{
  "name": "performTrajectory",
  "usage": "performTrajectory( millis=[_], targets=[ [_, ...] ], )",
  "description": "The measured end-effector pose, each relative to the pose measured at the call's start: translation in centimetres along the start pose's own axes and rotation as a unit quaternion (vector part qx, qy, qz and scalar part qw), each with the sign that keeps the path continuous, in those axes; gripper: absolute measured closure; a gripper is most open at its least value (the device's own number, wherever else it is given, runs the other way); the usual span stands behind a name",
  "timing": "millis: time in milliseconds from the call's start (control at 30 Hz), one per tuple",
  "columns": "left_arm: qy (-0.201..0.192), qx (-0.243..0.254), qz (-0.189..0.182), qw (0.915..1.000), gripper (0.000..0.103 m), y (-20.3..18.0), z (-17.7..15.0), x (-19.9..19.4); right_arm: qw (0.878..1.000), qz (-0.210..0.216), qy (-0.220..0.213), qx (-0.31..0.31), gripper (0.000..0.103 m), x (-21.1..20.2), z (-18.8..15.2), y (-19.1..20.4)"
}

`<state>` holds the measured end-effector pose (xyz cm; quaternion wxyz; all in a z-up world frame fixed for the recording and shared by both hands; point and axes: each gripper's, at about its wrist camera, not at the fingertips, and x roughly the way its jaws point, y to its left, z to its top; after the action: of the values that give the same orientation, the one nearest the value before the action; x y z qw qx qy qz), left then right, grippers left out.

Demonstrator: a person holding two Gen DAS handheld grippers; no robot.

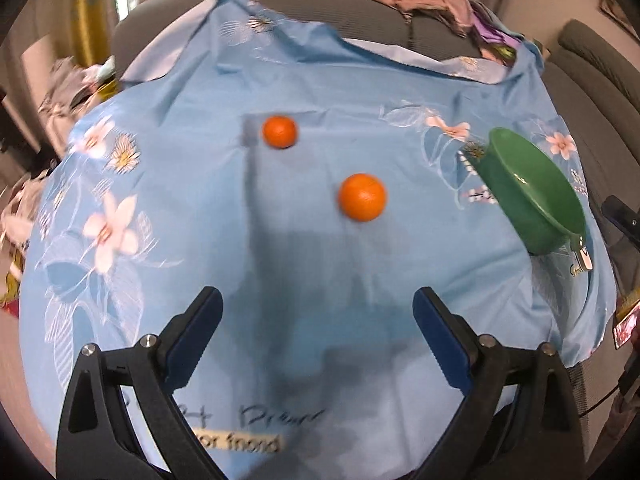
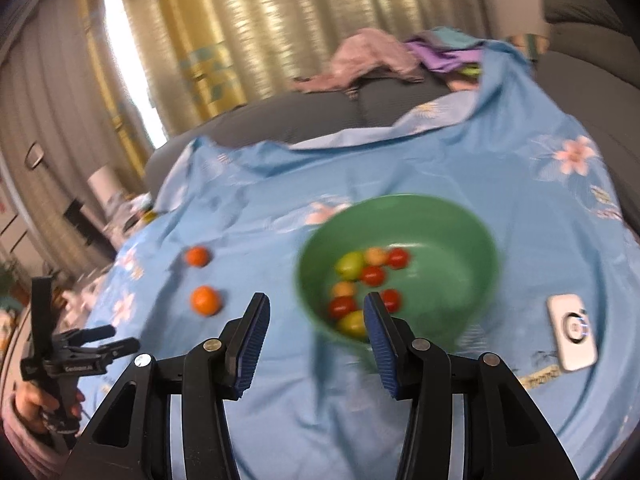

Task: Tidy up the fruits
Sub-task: 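Withdraw both open tools toward the two remaining oranges, then grasp the large orange with the right tool while the left tool grasps the mandarin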

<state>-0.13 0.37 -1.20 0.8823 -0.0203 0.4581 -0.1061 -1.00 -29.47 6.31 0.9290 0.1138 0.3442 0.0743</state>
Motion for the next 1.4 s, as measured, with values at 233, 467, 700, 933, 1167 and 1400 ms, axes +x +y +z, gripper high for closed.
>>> performTrajectory(
  millis=[233, 467, 700, 933, 1167, 1400],
  targets=[
    [-0.010, -0.006, 0.004, 0.9999, 0.007, 1.5, -1.7, -1.4, 0.996, 0.044, 0.043, -0.059, 0.054, 2.3, -1.4, 5.3],
    [-0.027, 0.003, 0.017, 0.9995, 0.007, 2.5, -2.3, -2.1, 0.990, 0.065, 0.079, -0.098, 0.054, 4.4, -2.7, 8.9],
    [-0.030, 0.002, 0.015, 0.9994, 0.004, 3.5, -2.4, -1.9, 0.984, 0.076, 0.102, -0.121, 0.054, 6.6, -3.1, 11.5],
    [-0.037, 0.000, 0.014, 0.9992, 0.001, 4.2, -1.8, -1.6, 0.981, 0.079, 0.120, -0.130, 0.043, 9.1, -3.0, 13.1],
    [-0.036, -0.006, 0.013, 0.9993, 0.001, 5.1, -1.1, -0.9, 0.978, 0.074, 0.137, -0.141, 0.043, 11.8, -2.8, 13.9],
    [-0.030, -0.012, 0.011, 0.9994, 0.001, 6.0, -0.4, 0.0, 0.974, 0.055, 0.150, -0.162, 0.043, 14.7, -2.5, 14.3]
  ],
)
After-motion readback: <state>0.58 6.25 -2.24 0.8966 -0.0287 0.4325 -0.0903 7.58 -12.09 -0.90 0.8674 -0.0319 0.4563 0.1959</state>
